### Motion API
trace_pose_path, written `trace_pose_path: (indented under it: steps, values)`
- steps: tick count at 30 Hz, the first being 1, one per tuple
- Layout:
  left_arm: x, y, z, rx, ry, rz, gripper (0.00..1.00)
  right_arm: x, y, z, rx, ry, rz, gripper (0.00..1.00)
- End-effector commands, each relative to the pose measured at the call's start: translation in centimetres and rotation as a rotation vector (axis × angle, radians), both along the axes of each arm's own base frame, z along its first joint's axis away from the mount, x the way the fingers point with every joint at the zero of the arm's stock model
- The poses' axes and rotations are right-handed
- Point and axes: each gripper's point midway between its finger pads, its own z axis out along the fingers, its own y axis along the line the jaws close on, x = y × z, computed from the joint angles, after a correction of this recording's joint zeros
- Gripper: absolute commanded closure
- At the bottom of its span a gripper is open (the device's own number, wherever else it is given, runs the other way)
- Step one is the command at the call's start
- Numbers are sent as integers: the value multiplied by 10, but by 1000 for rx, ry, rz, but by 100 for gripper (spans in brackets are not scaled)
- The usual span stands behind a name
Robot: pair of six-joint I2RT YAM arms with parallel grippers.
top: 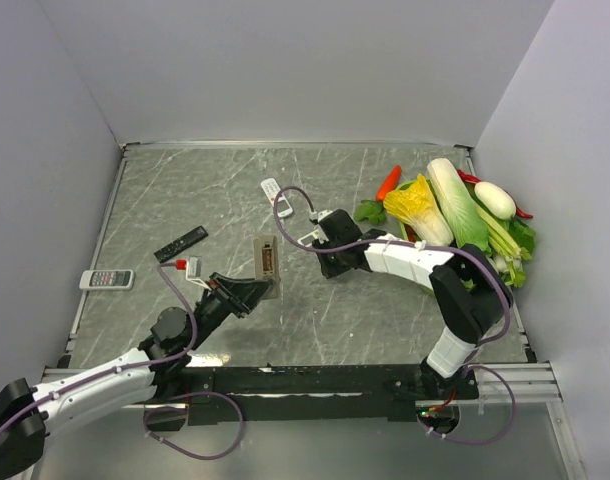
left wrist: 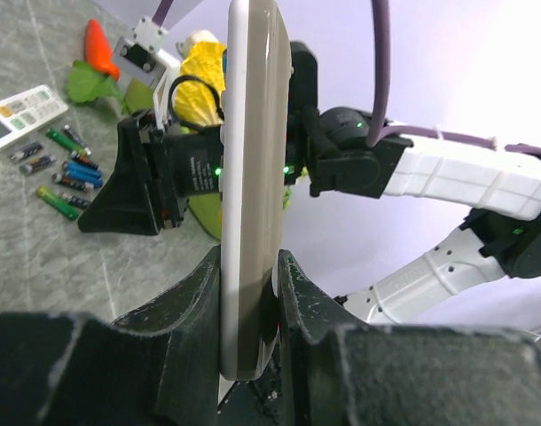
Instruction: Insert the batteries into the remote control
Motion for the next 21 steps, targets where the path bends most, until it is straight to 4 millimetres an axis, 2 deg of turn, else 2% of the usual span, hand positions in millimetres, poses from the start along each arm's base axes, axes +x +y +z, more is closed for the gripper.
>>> trace_pose_path:
  steps: [1, 13, 21]
  values:
    - [-12, 14, -102, 145, 129, -7, 99, 22, -7, 5, -60, -50, -43, 69]
    - [-12, 14, -102, 144, 132, -6, 99, 31, -7, -9, -98, -27, -39, 69]
    - [-13, 14, -101, 141, 129, -11, 99, 28, -6, -20, -109, 9, -31, 69]
